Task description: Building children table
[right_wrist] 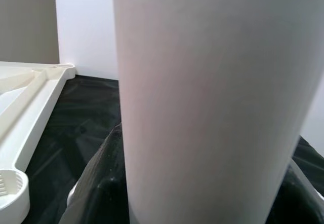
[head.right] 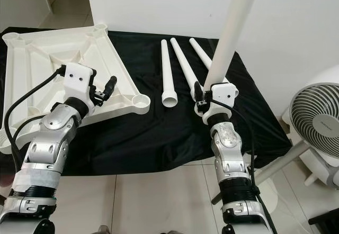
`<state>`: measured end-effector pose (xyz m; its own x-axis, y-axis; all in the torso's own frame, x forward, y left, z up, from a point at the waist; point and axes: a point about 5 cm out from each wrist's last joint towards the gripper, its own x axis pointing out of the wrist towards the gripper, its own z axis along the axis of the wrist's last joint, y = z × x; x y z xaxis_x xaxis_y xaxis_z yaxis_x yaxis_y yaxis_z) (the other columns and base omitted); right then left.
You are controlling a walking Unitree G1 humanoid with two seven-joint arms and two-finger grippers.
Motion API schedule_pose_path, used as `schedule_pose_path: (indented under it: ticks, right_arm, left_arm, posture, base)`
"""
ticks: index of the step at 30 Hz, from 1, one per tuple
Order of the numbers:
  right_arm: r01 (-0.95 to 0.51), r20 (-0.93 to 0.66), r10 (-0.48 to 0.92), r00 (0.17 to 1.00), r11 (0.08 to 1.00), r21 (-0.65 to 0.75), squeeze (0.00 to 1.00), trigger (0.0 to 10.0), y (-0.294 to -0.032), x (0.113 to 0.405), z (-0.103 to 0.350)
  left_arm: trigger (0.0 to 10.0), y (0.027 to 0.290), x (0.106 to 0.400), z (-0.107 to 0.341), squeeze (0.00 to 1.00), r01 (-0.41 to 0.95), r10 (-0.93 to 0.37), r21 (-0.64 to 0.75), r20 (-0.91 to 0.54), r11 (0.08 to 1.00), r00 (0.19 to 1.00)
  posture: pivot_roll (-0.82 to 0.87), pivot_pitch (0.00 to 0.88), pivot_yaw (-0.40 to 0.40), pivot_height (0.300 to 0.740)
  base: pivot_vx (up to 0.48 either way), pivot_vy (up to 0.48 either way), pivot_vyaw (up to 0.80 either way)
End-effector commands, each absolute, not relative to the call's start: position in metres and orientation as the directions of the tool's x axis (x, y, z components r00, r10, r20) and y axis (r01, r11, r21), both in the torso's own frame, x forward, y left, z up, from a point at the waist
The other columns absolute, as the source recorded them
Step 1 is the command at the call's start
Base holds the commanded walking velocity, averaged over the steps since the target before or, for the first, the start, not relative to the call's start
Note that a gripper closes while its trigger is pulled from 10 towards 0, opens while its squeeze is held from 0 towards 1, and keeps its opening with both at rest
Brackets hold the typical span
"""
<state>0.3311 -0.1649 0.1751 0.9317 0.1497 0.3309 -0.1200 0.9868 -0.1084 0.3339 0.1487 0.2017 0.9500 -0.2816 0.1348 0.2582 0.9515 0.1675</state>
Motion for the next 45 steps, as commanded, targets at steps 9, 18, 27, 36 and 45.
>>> schedule_pose_path:
  ticks: [9,18,27,36,45]
  right_arm:
    - [-0.144,0.332,0.172,0.927,0.984,-0.108,0.0,10.0,-0.159,0.33,0.178]
    - [-0.148,0.317,0.171,0.933,0.984,-0.097,0.0,10.0,-0.157,0.328,0.175]
    - [-0.137,0.318,0.162,0.934,0.986,-0.1,0.0,10.0,-0.157,0.327,0.174]
    - [-0.13,0.319,0.158,0.935,0.986,-0.106,0.0,10.0,-0.158,0.327,0.174]
    - [-0.131,0.318,0.159,0.935,0.986,-0.108,0.0,10.0,-0.157,0.327,0.173]
  left_arm:
    - [10.0,0.157,0.332,0.198,0.0,0.189,-0.217,0.184,0.145,0.965,0.965]
    - [10.0,0.164,0.331,0.192,0.0,0.18,-0.195,0.124,0.118,0.976,0.974]
    - [10.0,0.169,0.332,0.192,0.0,0.165,-0.179,0.127,0.109,0.978,0.978]
    - [10.0,0.166,0.333,0.192,0.0,0.183,-0.197,0.129,0.103,0.975,0.975]
    - [10.0,0.163,0.332,0.194,0.0,0.186,-0.21,0.175,0.125,0.967,0.97]
  posture:
    - [0.09,0.065,-0.069,0.74]
    - [0.08,0.064,-0.067,0.74]
    - [0.08,0.054,-0.061,0.74]
    - [0.08,0.047,-0.058,0.74]
    - [0.09,0.045,-0.061,0.74]
  base:
    - [0.0,0.0,0.0]
    - [0.0,0.0,0.0]
    - [0.0,0.282,0.0]
    - [0.0,0.405,0.0]
    - [0.0,0.167,0.0]
